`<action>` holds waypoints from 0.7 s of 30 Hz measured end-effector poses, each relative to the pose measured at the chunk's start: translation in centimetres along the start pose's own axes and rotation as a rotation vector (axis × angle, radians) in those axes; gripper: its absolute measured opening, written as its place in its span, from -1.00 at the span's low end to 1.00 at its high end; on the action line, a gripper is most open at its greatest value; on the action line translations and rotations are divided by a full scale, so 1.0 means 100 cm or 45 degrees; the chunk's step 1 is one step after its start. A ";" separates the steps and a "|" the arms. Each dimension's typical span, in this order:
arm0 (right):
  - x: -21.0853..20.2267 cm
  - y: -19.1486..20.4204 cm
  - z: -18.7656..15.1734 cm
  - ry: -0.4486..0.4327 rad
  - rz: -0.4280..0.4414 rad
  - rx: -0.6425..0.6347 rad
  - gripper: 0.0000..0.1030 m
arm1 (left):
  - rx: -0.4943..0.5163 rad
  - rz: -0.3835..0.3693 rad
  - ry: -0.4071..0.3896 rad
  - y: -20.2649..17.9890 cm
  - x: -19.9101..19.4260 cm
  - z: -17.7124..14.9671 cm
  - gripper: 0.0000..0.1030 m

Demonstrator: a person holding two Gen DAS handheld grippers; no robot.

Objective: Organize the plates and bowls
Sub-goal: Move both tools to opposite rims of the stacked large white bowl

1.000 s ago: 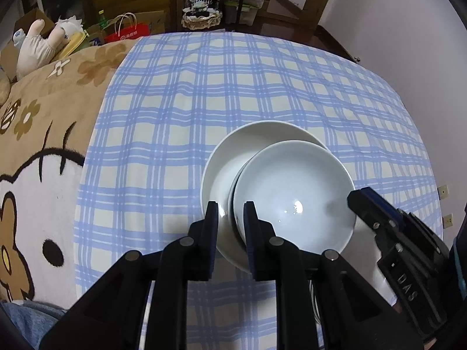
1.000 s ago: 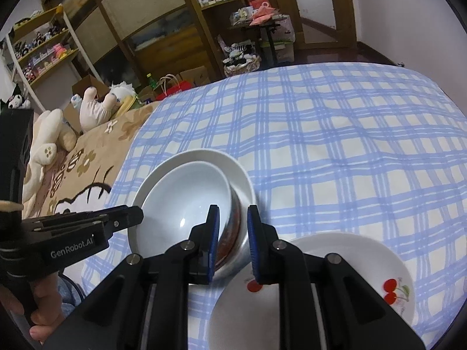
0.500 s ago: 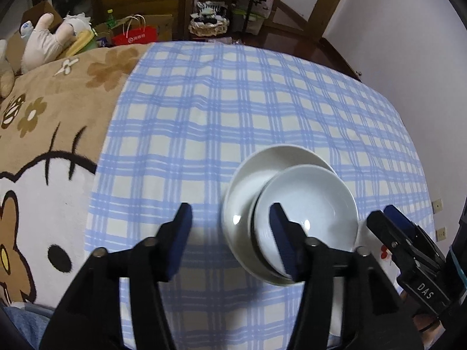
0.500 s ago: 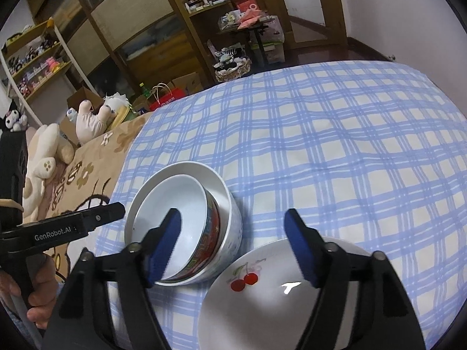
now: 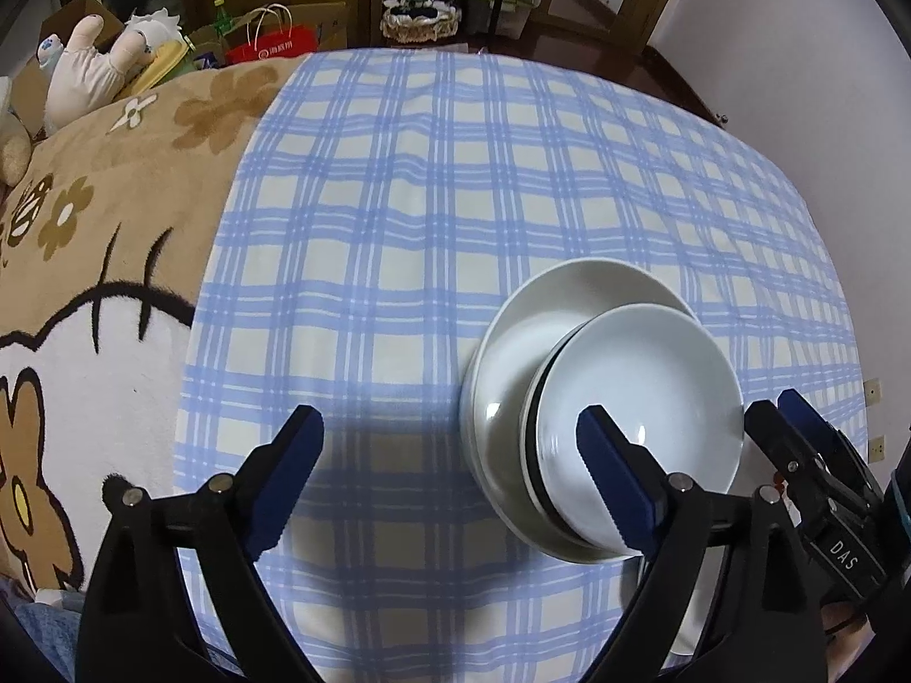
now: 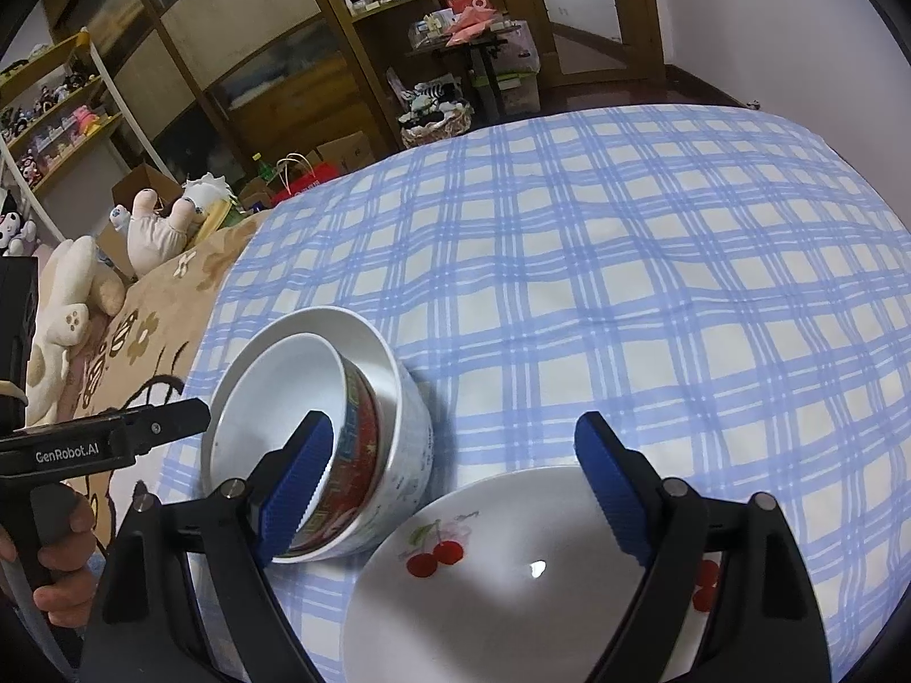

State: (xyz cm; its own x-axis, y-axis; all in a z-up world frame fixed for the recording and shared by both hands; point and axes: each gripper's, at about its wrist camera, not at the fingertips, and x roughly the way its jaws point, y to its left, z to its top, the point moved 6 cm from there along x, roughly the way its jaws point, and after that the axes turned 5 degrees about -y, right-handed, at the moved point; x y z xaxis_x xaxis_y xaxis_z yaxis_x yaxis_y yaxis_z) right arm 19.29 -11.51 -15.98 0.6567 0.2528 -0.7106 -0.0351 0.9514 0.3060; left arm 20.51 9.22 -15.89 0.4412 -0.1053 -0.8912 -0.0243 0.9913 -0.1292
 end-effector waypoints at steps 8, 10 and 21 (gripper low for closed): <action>0.007 -0.002 0.003 -0.002 -0.007 0.001 0.79 | -0.050 0.008 0.043 0.006 0.009 0.001 0.77; 0.009 -0.003 0.004 0.001 -0.011 0.005 0.79 | -0.060 0.011 0.058 0.007 0.012 0.001 0.77; 0.020 -0.005 0.007 0.038 -0.033 -0.003 0.78 | -0.044 0.008 0.088 0.005 0.017 0.000 0.77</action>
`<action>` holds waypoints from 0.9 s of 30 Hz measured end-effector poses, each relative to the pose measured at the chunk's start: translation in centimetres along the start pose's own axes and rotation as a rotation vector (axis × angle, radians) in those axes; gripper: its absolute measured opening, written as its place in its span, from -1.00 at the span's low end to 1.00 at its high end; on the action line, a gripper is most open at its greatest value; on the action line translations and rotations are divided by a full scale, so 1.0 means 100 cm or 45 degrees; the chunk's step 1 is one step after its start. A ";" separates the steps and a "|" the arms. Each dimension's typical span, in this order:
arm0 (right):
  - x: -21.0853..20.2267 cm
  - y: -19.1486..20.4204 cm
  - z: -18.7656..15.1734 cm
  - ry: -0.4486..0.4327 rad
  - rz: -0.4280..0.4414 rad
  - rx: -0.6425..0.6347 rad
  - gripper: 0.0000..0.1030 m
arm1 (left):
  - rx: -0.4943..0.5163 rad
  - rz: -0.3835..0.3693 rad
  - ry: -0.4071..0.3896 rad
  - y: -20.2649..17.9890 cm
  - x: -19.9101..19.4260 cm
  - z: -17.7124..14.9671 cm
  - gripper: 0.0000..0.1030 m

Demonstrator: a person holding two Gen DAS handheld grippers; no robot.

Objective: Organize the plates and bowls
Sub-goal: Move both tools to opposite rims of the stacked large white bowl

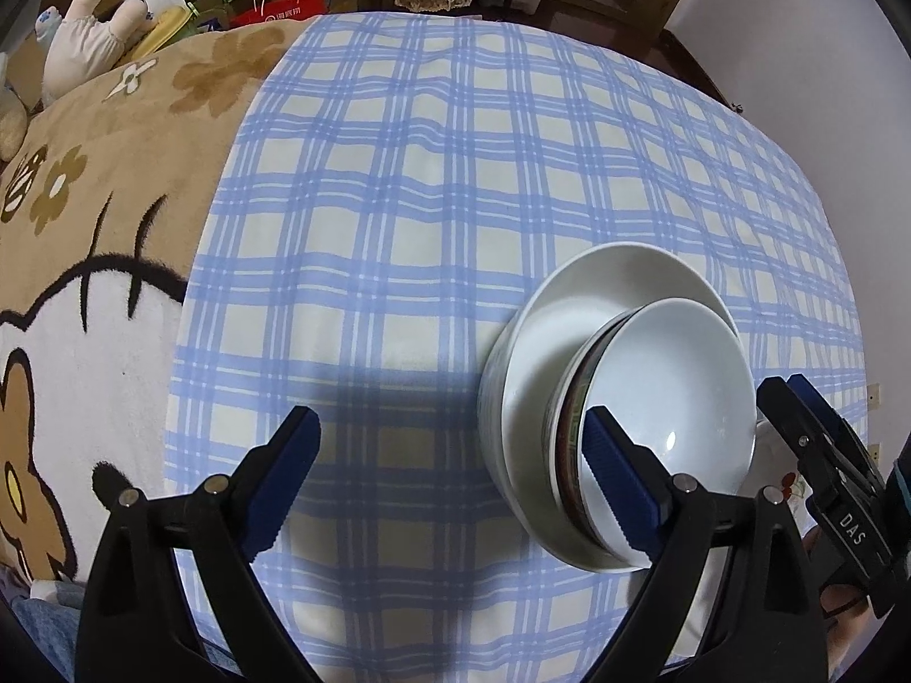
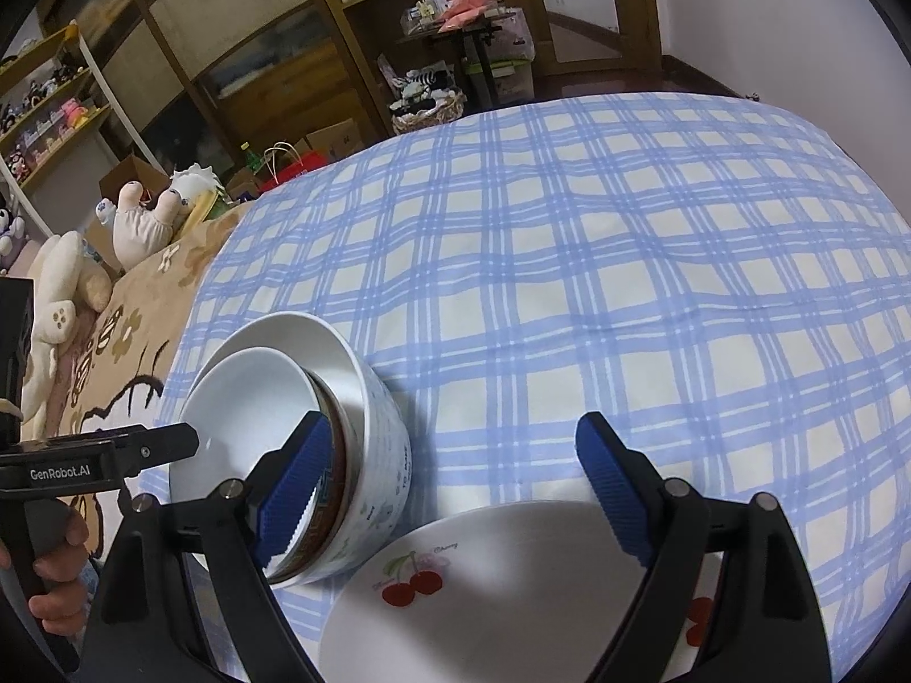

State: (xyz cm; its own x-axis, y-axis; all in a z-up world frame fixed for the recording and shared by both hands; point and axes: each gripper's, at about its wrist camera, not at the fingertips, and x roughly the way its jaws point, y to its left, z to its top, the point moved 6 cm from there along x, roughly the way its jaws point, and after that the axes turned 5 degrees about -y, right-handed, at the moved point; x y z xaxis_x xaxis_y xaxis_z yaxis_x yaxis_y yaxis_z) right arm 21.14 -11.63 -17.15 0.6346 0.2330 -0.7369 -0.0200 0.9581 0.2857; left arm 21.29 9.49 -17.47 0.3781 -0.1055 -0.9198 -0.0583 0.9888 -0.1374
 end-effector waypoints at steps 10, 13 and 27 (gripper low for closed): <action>0.003 -0.005 -0.002 0.014 0.000 0.022 0.78 | 0.004 -0.003 -0.024 0.002 -0.005 0.000 0.77; 0.003 -0.005 -0.002 0.015 0.002 0.024 0.78 | 0.015 -0.014 -0.030 0.004 -0.008 0.000 0.77; 0.013 -0.004 -0.007 0.069 -0.034 -0.018 0.78 | -0.083 -0.012 -0.011 0.021 -0.005 0.003 0.77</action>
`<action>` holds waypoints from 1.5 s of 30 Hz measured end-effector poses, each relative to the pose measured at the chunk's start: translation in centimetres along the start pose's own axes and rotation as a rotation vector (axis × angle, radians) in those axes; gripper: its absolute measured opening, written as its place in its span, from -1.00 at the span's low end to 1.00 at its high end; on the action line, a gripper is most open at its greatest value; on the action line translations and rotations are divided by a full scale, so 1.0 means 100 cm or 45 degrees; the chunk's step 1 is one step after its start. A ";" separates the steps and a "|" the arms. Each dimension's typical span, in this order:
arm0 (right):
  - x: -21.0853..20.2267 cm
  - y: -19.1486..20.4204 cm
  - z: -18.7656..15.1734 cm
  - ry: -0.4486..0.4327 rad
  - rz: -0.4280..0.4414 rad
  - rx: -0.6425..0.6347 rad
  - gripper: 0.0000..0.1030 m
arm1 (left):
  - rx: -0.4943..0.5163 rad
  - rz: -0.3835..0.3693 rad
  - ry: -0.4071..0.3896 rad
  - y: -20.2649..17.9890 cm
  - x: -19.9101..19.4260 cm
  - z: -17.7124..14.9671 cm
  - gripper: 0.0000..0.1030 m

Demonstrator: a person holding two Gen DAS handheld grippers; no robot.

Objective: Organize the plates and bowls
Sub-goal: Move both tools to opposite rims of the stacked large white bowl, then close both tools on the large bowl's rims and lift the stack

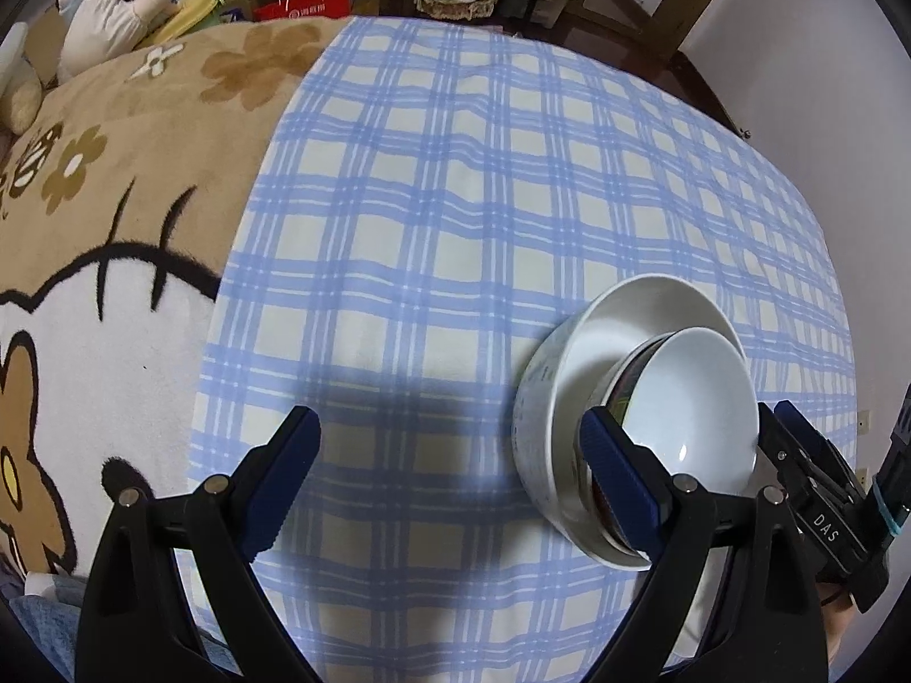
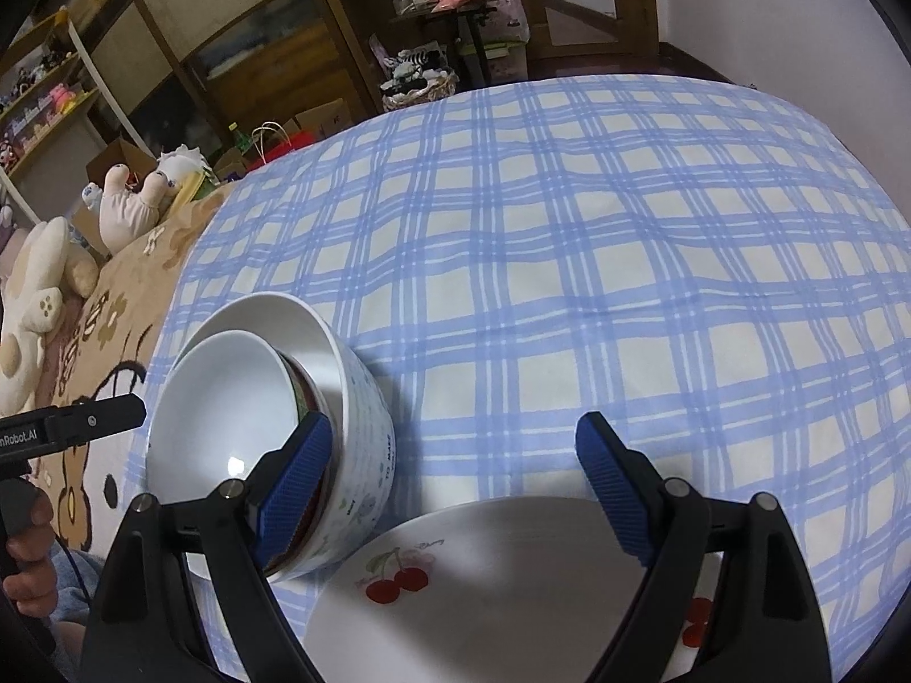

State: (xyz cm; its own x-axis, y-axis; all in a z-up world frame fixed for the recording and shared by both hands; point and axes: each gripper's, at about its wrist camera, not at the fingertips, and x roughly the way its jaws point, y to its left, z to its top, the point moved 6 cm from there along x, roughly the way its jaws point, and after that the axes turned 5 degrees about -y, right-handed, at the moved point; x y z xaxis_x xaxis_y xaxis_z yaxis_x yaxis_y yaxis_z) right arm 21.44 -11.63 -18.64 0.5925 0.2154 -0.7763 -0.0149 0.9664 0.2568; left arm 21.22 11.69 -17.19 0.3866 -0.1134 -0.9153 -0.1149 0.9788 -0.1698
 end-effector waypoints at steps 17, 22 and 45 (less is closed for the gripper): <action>0.026 0.002 0.024 0.094 0.031 -0.033 0.78 | 0.003 0.031 0.100 -0.004 0.025 -0.001 0.77; 0.034 0.005 0.028 0.141 0.018 -0.075 0.78 | 0.011 0.036 0.125 -0.005 0.035 -0.002 0.77; 0.027 0.033 0.027 0.215 0.117 -0.144 -0.32 | 0.005 -0.114 0.103 -0.024 0.036 0.000 -0.24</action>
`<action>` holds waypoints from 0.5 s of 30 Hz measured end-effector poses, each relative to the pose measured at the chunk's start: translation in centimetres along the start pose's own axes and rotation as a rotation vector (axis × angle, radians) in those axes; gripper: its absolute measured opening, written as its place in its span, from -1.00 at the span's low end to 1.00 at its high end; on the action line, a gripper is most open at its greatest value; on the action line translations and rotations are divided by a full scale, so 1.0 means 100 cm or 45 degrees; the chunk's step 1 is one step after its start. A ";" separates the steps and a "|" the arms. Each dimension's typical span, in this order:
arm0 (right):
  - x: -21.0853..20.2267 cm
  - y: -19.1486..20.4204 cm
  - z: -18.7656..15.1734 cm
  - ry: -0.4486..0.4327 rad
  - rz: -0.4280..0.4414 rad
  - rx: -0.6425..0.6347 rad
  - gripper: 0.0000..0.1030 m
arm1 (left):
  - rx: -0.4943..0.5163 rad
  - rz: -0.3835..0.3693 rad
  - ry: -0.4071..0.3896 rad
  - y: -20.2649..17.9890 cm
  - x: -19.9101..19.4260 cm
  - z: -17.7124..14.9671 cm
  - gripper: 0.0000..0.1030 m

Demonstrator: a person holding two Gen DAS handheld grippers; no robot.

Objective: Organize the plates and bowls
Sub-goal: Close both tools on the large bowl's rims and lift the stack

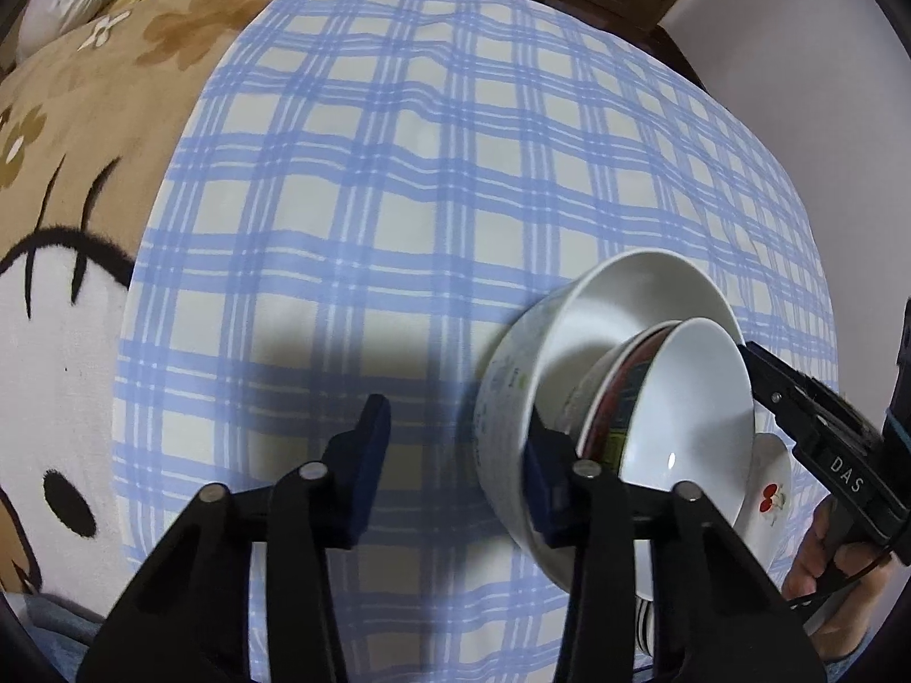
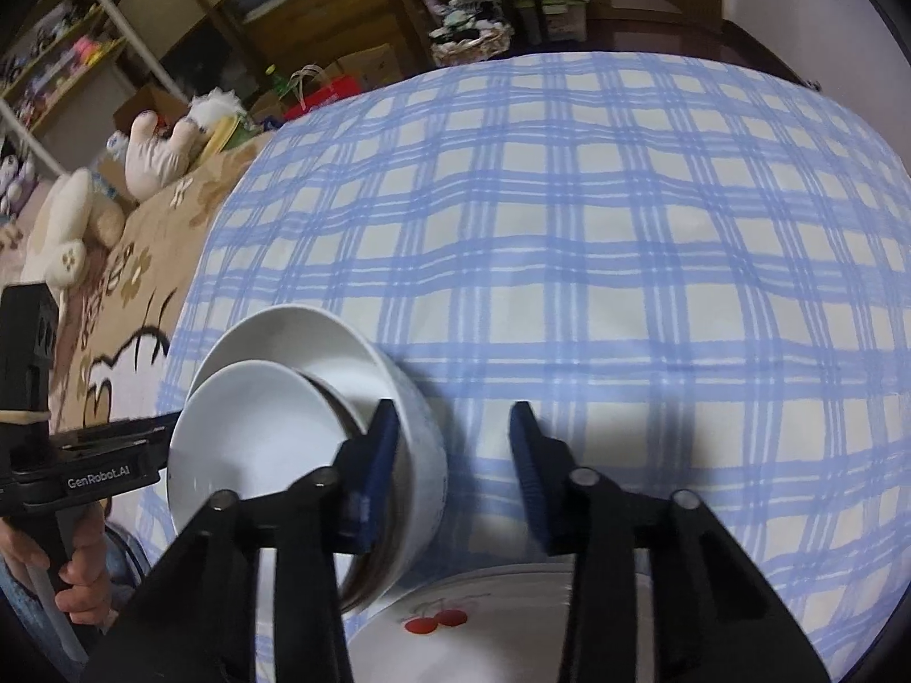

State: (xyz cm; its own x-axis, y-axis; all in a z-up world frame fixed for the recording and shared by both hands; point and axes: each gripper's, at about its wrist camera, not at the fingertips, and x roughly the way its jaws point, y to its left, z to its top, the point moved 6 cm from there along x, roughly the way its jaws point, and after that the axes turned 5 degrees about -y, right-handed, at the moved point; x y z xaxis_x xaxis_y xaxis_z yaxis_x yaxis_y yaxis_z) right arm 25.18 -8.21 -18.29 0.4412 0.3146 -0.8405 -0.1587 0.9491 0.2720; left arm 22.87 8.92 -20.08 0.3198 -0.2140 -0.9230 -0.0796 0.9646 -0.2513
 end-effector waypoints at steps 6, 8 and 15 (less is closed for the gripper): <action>0.007 0.011 0.009 0.136 -0.046 -0.135 -0.47 | 0.038 0.011 0.012 -0.005 -0.001 0.002 -0.42; 0.011 0.012 0.012 0.180 -0.052 -0.172 -0.48 | 0.052 0.022 0.020 -0.008 0.000 0.004 -0.44; 0.024 0.020 0.011 0.272 -0.016 -0.202 -0.83 | 0.078 0.076 0.041 -0.015 0.011 0.006 -0.54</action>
State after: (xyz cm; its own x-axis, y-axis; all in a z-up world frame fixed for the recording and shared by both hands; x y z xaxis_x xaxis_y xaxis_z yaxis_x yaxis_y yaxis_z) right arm 26.90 -5.57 -19.22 0.2498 0.2768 -0.9279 -0.2980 0.9338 0.1983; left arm 23.90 7.30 -20.56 0.2860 -0.1599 -0.9448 -0.0393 0.9832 -0.1783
